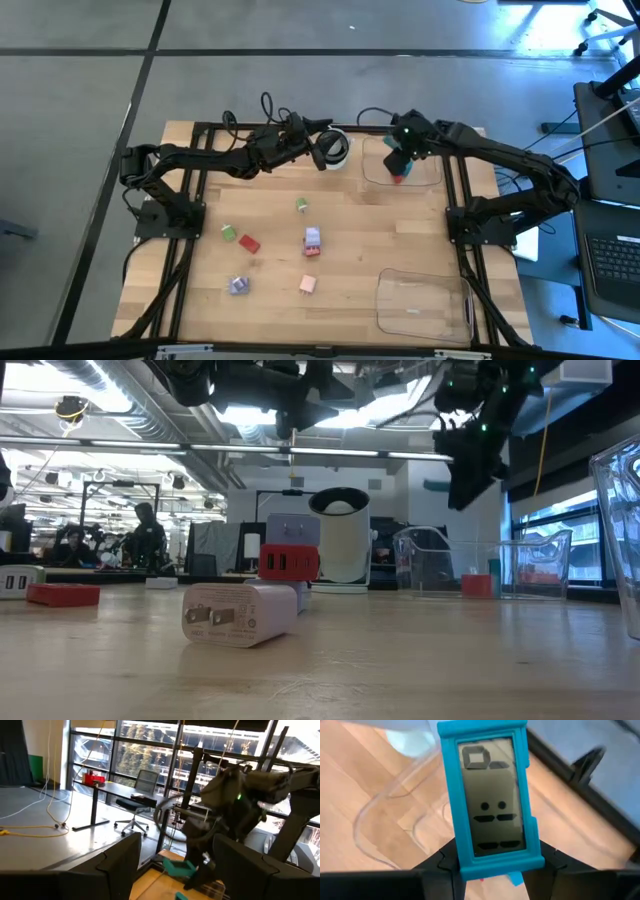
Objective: Pick & Place Office items
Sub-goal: Put the light blue digital timer into the top transparent bin
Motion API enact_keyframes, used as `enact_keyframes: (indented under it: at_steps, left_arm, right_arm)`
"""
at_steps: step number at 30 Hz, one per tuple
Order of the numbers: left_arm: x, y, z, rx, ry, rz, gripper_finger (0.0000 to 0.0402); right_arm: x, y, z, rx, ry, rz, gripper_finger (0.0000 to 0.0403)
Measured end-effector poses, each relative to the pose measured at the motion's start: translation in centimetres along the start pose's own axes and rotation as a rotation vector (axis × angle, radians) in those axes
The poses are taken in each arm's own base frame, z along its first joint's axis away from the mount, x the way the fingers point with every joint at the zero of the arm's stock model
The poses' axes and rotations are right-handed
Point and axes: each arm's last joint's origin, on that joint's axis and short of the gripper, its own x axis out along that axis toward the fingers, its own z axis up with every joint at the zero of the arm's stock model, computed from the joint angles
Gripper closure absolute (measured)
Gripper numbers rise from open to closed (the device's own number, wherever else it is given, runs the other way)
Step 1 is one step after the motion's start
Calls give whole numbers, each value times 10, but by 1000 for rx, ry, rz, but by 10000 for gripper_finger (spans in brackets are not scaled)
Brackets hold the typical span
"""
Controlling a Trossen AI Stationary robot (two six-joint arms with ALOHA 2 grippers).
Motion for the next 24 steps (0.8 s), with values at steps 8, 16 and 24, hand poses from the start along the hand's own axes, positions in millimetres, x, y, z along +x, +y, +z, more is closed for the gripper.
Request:
enact_keyframes:
  at_steps: [8, 16, 24]
  left_arm:
    - [0, 0, 0, 0, 0, 0, 158]
    - [0, 0, 0, 1, 0, 0, 157]
    - [0, 0, -1, 3, 8, 2, 155]
  right_arm:
    - [26, 0, -22, 132, 46, -9, 258]
    - [48, 0, -41, 285, 39, -2, 259]
    - [59, 0, -52, 333, 36, 3, 252]
